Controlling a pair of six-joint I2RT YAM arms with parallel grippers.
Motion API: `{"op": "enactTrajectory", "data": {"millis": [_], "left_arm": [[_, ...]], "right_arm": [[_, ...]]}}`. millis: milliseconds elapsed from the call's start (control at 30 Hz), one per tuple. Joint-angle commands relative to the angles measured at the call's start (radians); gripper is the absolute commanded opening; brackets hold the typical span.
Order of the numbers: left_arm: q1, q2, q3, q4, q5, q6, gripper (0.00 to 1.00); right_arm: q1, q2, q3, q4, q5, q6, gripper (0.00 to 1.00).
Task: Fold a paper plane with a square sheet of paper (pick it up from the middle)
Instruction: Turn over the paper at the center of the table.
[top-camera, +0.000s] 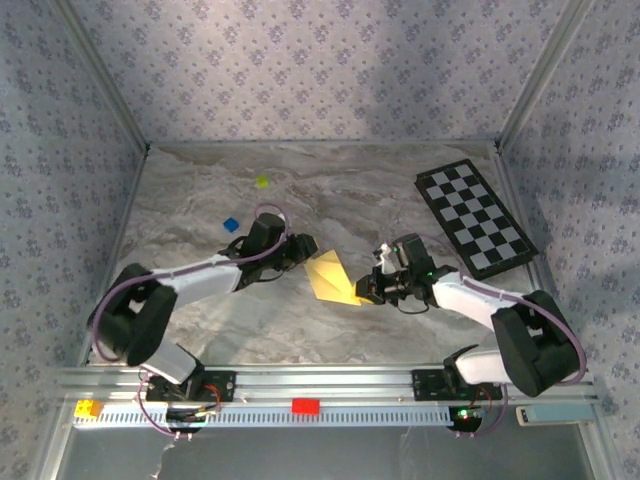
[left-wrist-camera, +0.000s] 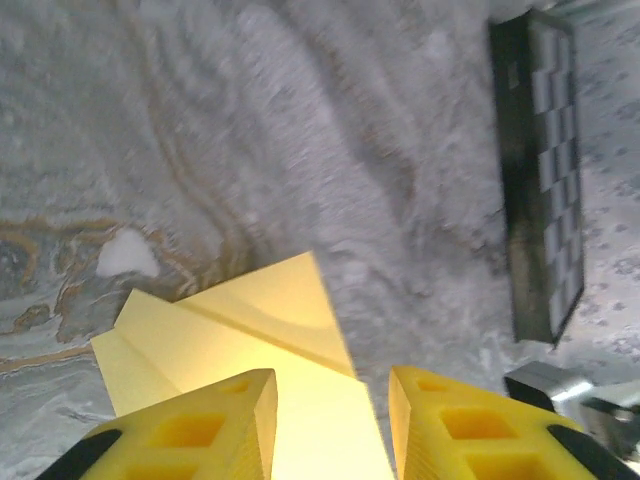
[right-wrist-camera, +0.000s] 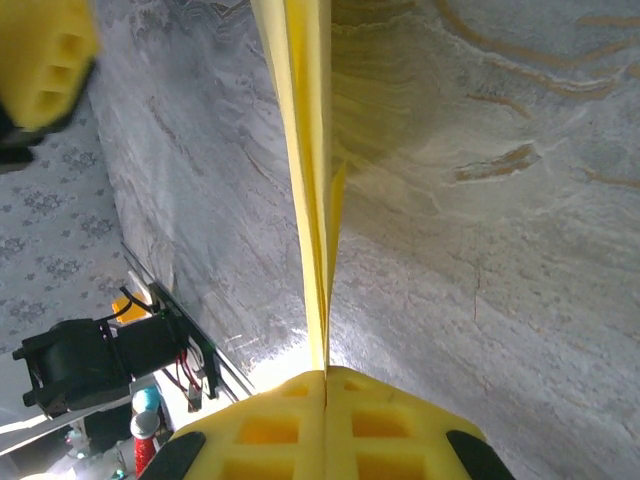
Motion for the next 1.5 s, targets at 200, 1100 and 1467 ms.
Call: {"op": "enactTrajectory", "data": {"millis": [200, 1100, 1467], "left_arm": [[-0.025, -0.317, -0.100, -0.184, -0.215, 0.077, 0.41], [0.064, -0.760, -0.249, -0.486, -0.395, -0.002, 0.58], [0.071, -0.742, -0.205, -0.495, -0.316, 0.088, 0.59]], "right_arm": [[0.013, -0.181, 0.171, -0.348, 0.338, -0.233, 0.00], [0.605, 0.358, 0.606, -0.931, 1.476, -0.265, 0.01], [0.686, 0.278, 0.584, -0.638, 1.029, -0.393, 0.43]]}}
